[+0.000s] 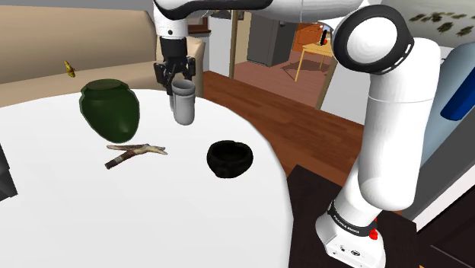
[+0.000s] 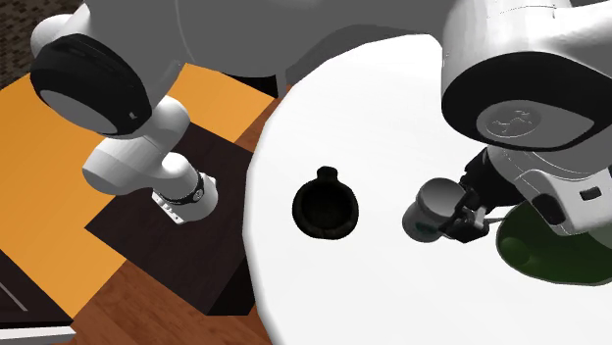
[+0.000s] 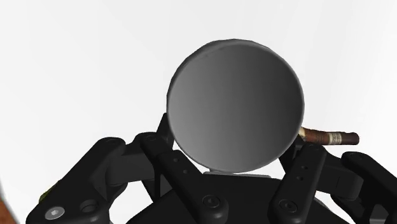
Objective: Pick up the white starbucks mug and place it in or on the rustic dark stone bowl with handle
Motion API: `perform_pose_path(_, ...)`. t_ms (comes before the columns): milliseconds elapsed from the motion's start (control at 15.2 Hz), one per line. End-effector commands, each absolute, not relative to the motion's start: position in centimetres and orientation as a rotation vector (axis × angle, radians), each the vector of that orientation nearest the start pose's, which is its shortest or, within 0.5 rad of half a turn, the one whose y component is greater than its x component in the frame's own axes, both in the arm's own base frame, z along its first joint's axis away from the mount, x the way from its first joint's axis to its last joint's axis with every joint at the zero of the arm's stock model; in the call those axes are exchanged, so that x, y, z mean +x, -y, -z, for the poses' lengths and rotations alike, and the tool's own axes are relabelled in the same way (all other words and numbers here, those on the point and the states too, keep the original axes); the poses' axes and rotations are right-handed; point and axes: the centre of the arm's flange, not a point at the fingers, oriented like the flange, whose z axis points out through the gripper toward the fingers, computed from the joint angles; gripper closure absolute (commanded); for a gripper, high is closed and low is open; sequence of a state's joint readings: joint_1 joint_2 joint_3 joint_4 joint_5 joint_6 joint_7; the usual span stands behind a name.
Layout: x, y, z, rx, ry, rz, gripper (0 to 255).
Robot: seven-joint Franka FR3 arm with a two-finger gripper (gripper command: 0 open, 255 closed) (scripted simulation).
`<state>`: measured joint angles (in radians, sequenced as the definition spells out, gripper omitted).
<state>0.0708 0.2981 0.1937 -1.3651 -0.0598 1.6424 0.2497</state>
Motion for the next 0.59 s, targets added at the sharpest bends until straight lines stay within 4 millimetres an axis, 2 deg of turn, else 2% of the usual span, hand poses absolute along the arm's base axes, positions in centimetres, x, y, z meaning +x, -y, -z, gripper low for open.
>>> perform_pose_path(0, 63.0, -14.6, -56.3, -3.148, 0.018, -0.022, 255)
perform_pose_path(264, 63.0, -14.6, -58.0, -3.148, 0.018, -0.022, 255)
perform_pose_path(528, 57.9, -14.1, -59.1, -3.148, 0.018, -0.022, 255)
